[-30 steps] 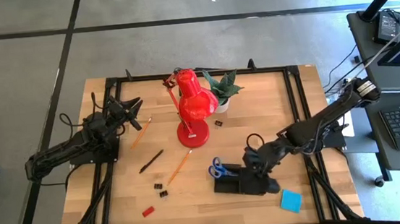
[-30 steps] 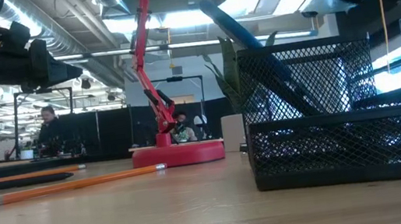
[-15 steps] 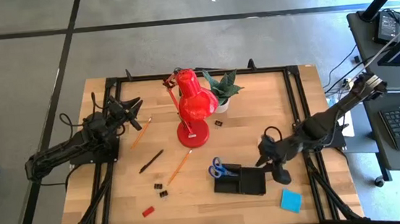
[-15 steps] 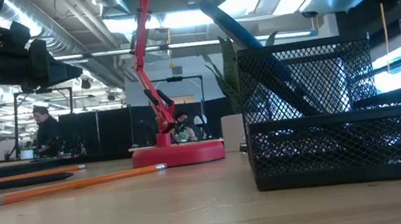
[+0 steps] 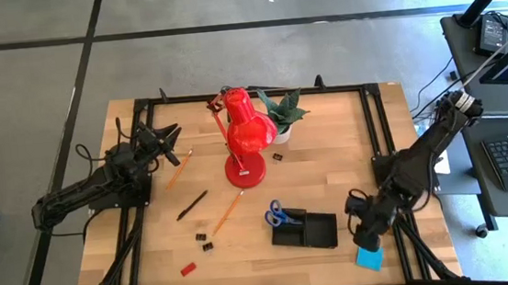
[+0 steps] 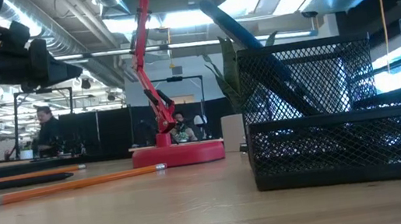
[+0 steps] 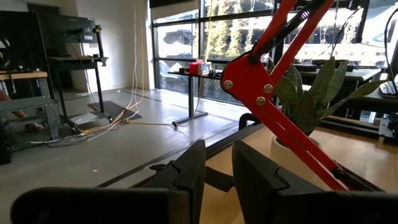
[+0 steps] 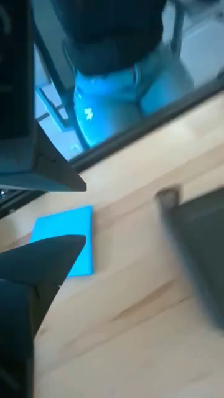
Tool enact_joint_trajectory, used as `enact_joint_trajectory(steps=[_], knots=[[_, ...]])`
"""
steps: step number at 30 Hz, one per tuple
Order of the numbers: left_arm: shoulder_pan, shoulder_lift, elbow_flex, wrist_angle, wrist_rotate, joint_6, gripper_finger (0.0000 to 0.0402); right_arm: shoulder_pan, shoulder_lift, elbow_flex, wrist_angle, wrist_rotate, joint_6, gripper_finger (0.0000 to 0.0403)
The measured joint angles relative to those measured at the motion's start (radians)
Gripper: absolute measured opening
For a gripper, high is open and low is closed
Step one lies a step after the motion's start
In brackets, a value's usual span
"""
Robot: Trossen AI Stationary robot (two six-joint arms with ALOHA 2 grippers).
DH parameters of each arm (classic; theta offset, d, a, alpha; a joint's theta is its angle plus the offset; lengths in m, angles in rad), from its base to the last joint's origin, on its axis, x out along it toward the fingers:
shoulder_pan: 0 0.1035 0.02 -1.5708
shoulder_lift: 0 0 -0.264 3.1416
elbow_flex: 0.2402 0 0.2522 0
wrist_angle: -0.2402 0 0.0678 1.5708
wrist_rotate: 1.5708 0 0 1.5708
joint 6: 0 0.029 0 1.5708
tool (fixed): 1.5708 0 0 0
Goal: Pick and place office supplies into organizer
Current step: Move the blue sticky notes to the center of the table
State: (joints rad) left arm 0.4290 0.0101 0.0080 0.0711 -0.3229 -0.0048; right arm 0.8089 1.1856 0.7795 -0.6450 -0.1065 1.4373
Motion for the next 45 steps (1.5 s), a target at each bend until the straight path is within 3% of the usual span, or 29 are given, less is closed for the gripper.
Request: enact_joint_trajectory(steps=[9,24,33,38,45], knots=[[0.000,0.000,0.000,0.008,0.000,0.000,0.0074,0.120,0.199,0.024,0.065,-0.017,0.204,0.0126],[0.000,0.000,0.000,0.008,0.000,-0.001,0.0074,0.179,0.409,0.029,0.132,-0.019,0.286,0.0126],[0.000,0.000,0.000,0.008,0.000,0.000,0.0074,0.171,0.444,0.035,-0.087,-0.018,0.285,0.0126],[0.000,0.000,0.000,0.008,0.000,-0.001,0.0074,0.128,0.446,0.032,-0.268,0.054,0.284,0.0127],[0.000,0.000,0.000,0.008,-0.001,0.000,0.0074,0.016,0.442,-0.016,-0.288,0.079,0.259,0.0127]])
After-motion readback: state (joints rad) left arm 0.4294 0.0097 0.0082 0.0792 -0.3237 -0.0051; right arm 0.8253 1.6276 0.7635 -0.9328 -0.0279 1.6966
